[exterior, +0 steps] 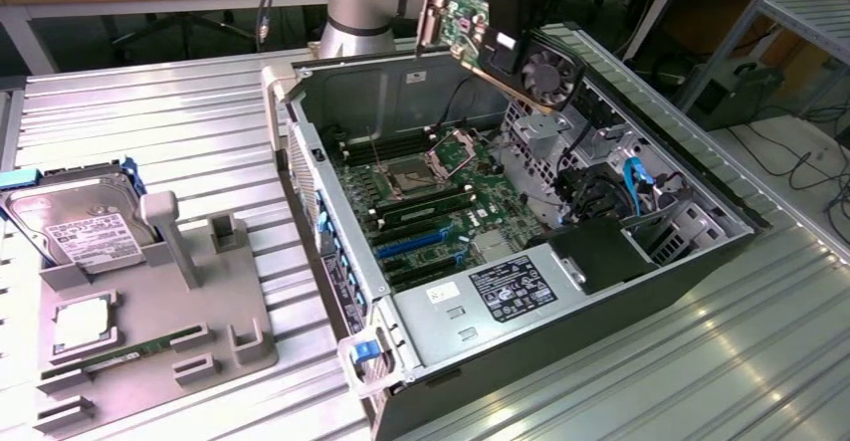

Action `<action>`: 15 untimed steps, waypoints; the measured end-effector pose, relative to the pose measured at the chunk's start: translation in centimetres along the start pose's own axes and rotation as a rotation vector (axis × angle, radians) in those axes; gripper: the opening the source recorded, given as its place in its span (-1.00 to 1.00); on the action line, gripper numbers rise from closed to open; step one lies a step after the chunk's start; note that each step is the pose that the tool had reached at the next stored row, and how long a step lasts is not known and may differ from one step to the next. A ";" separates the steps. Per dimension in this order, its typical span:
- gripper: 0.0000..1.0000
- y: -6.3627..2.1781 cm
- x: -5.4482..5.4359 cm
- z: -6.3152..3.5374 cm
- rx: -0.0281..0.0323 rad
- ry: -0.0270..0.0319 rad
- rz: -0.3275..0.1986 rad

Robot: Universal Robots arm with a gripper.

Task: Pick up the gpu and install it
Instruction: 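Insert the gpu into the slot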

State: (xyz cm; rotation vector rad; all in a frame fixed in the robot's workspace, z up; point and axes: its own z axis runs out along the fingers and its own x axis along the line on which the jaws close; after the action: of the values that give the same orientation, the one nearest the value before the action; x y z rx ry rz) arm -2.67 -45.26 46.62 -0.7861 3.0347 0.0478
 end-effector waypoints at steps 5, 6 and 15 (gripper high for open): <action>-0.45 0.00 0.0 0.02 -0.0010 0.0020 -0.072; -0.45 0.01 0.0 0.02 -0.0012 0.0024 -0.088; -0.45 0.02 0.0 0.03 -0.0035 0.0071 -0.254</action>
State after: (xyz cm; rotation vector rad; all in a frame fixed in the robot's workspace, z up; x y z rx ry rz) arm -2.70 -45.26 46.59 -1.1658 2.9142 0.0488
